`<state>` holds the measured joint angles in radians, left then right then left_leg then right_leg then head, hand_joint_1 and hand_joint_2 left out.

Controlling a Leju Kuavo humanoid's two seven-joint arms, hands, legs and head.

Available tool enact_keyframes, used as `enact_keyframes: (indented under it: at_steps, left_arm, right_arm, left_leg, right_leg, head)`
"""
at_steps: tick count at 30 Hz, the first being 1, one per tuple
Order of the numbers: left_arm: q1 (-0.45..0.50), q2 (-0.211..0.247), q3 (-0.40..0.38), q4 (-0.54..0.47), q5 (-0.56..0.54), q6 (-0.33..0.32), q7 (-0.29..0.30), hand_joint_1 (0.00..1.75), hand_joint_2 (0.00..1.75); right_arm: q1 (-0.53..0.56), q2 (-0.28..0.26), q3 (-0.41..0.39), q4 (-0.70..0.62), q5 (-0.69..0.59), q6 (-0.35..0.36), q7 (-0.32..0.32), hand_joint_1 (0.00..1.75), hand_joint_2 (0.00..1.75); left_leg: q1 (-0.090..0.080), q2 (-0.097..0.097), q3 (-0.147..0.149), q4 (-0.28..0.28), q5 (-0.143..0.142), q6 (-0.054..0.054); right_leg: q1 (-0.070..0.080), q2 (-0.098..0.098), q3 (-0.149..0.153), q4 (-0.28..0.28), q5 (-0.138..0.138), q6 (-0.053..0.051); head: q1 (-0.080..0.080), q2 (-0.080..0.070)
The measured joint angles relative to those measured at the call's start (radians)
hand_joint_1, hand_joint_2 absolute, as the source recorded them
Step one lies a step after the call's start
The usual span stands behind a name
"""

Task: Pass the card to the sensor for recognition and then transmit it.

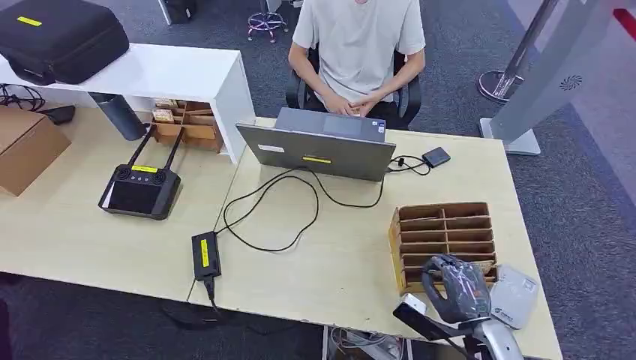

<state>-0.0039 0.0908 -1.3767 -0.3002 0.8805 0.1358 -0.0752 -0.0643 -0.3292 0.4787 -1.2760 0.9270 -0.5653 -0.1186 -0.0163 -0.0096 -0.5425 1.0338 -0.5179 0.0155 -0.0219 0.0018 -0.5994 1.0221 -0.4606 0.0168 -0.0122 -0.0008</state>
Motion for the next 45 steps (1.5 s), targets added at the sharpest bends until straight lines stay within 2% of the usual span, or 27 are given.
enact_keyframes:
  at_steps: [13, 25, 32, 39, 40, 45]
  left_arm:
    - [0.003, 0.0, -0.003, -0.005, -0.004, 0.024, 0.001, 0.0, 1.75]
    - [-0.013, 0.003, -0.039, -0.014, -0.053, 0.018, 0.016, 0.0, 1.75]
    - [-0.017, 0.003, -0.045, -0.016, -0.062, 0.013, 0.022, 0.0, 1.75]
    - [-0.018, 0.003, -0.045, -0.016, -0.066, 0.011, 0.029, 0.0, 1.75]
    - [-0.018, 0.003, -0.045, -0.016, -0.067, 0.011, 0.03, 0.0, 1.75]
    - [-0.018, 0.003, -0.045, -0.016, -0.069, 0.011, 0.03, 0.0, 1.75]
  right_arm:
    - [0.003, 0.0, -0.019, -0.038, 0.014, -0.004, -0.015, 1.15, 1.75]
    - [-0.203, -0.039, -0.05, -0.158, 0.062, -0.003, -0.022, 1.15, 1.75]
    - [-0.256, -0.044, -0.05, -0.17, 0.084, -0.003, -0.026, 1.15, 1.75]
    - [-0.261, -0.059, -0.042, -0.174, 0.132, -0.01, -0.016, 1.15, 1.75]
    - [-0.26, -0.064, -0.041, -0.175, 0.138, -0.011, -0.012, 0.0, 1.75]
    - [-0.239, -0.105, -0.04, -0.198, 0.147, -0.012, -0.007, 0.0, 1.75]
  left_leg:
    - [0.0, 0.0, 0.0, 0.0, 0.0, 0.0]
    - [0.0, 0.004, 0.001, 0.0, 0.0, 0.0]
    - [0.0, 0.003, 0.0, 0.0, 0.0, 0.0]
    - [0.0, 0.003, 0.0, 0.0, 0.0, 0.0]
    - [0.0, 0.003, 0.0, 0.0, 0.0, 0.0]
    - [0.0, 0.003, 0.0, 0.0, 0.0, 0.0]
  right_leg:
    - [0.0, 0.0, 0.0, 0.0, 0.0, 0.0]
    - [0.0, 0.003, -0.001, 0.0, 0.002, -0.001]
    - [0.0, 0.003, -0.001, 0.0, 0.002, -0.001]
    - [0.0, 0.003, -0.001, 0.0, 0.002, -0.001]
    - [0.0, 0.003, -0.001, 0.0, 0.002, -0.001]
    - [0.0, 0.003, -0.001, 0.0, 0.002, -0.001]
  head:
    - [0.0, 0.0]
    - [0.0, 0.0]
    - [0.0, 0.0]
    - [0.0, 0.0]
    - [0.0, 0.0]
    - [0.0, 0.0]
